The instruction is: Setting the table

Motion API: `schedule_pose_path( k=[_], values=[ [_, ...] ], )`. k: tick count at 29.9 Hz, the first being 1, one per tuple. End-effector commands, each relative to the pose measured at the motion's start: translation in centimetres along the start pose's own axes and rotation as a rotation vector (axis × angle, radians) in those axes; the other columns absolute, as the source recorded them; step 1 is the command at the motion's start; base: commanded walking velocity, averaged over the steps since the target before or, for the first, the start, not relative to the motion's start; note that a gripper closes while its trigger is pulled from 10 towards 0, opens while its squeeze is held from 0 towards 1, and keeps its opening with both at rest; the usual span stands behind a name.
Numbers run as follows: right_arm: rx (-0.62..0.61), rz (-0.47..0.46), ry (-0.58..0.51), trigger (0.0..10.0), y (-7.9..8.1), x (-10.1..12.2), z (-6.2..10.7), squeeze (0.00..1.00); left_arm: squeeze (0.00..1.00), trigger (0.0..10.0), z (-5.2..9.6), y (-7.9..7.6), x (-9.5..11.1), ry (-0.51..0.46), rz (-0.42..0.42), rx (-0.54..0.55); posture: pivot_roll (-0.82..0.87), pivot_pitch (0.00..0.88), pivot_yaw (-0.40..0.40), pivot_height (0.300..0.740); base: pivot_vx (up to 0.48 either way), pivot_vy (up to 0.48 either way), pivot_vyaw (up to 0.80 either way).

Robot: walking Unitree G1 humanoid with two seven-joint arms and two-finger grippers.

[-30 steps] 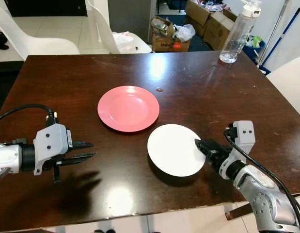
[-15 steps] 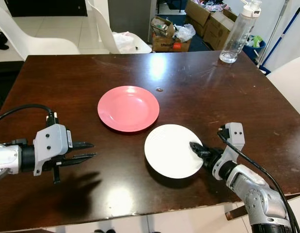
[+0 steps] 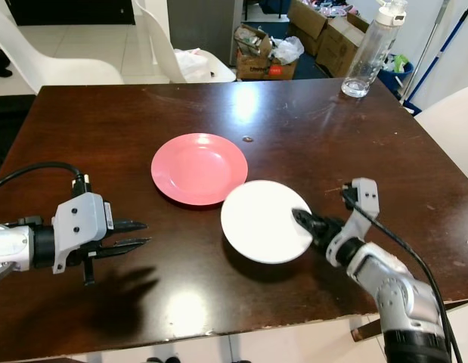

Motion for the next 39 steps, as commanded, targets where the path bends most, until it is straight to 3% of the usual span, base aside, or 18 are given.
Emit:
schedule_pose_path(
  k=[1,5,9,12,14,18,22,24,30,39],
  values=[
    [0.049,-0.039,0.031,10.0,1.0,-1.1,-0.5,0.00,0.00,10.0,0.9,0.8,0.7,-0.017,0.012,0.035,0.00,0.097,0.062,0.740,0.000,0.000,0.00],
    [0.098,-0.033,0.072,10.0,2.4,-2.2,-0.9,0.00,0.00,10.0,2.1,1.2,1.1,-0.014,0.018,0.039,0.01,0.098,0.056,0.740,0.000,0.000,0.00],
    [0.185,0.014,0.175,10.0,5.0,-4.6,-0.3,0.00,0.00,10.0,4.7,1.9,0.7,0.048,0.024,0.034,0.02,0.099,0.051,0.740,0.000,0.000,0.00],
    [0.195,0.025,0.192,10.0,5.4,-4.9,0.1,0.00,0.00,10.0,5.2,2.1,0.5,0.064,0.023,0.038,0.02,0.098,0.050,0.740,0.000,0.000,0.00],
    [0.227,0.047,0.218,10.0,6.5,-5.3,1.2,0.00,0.00,10.0,5.8,2.3,0.0,0.092,0.022,0.040,0.01,0.097,0.049,0.740,0.000,0.000,0.00],
    [0.252,0.046,0.231,10.0,7.9,-5.7,2.2,0.00,0.00,10.0,5.4,2.0,-0.3,0.091,0.030,0.032,-0.01,0.096,0.047,0.740,0.000,0.000,0.00],
    [0.195,0.072,0.223,10.0,6.9,-5.8,2.1,0.00,0.00,10.0,4.7,1.5,-0.2,0.071,0.042,0.019,-0.01,0.092,0.047,0.740,0.000,0.000,0.00],
    [0.128,0.105,0.213,10.0,5.3,-5.1,2.1,0.00,0.00,10.0,4.5,1.2,-0.2,0.066,0.049,0.011,-0.01,0.089,0.047,0.740,0.000,0.000,0.00],
    [0.082,0.132,0.203,10.0,4.2,-4.5,2.4,0.00,0.00,10.0,4.4,1.1,-0.2,0.061,0.053,0.004,-0.02,0.085,0.049,0.740,0.000,0.000,0.00],
    [0.085,0.113,0.194,10.0,4.5,-4.5,2.1,0.00,0.00,10.0,4.2,0.9,-0.3,0.058,0.056,0.000,-0.01,0.083,0.051,0.740,0.000,0.000,0.00]
  ],
)
Point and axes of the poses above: a point about 5 cm out from each wrist's last joint towards the gripper, its own z axis pointing back from the gripper into the wrist, its own x axis along the axis of the wrist's last joint, y = z × x, the point moved 5 cm from there along -z, pointing out of the wrist towards the gripper, and after that the axes turned 11 degrees about z, right-handed, at the moved point
